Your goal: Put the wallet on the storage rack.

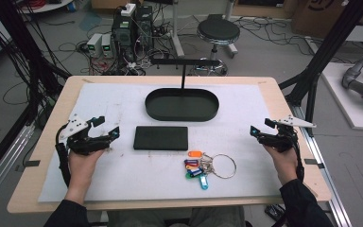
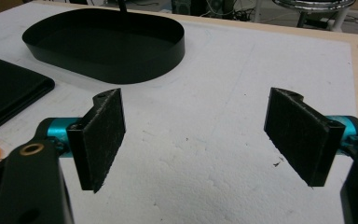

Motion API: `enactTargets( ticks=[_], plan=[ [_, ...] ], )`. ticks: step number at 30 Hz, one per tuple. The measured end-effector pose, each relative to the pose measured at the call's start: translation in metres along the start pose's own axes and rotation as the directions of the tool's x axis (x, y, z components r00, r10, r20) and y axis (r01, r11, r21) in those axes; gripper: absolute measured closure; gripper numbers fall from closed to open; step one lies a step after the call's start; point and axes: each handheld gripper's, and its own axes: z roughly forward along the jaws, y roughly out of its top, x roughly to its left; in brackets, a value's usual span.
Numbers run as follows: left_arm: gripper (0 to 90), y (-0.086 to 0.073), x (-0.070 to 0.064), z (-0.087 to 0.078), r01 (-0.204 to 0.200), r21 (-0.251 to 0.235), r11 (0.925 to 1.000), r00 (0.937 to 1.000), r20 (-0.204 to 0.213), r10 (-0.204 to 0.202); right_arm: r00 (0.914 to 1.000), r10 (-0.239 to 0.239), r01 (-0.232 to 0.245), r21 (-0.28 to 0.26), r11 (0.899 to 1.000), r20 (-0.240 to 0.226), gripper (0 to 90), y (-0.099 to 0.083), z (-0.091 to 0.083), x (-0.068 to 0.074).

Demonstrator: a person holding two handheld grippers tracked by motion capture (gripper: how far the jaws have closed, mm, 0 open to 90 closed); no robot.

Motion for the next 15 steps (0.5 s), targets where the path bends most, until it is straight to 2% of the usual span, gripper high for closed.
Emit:
enactTargets(
  ticks=[7,15],
  plan=[
    [23.8,0.007,0.0,0.004,0.026,-0.023,0.9994,0.9994,0.023,-0.025,0.9999,0.0,0.0,0.0,1.0,0.013,20.8,-0.002,-0.005,-0.004],
    [23.7,0.013,-0.002,0.009,0.035,-0.038,0.9987,0.9981,0.052,-0.033,0.9995,-0.003,0.003,0.003,1.0,0.03,20.8,-0.003,-0.009,-0.007]
  ],
)
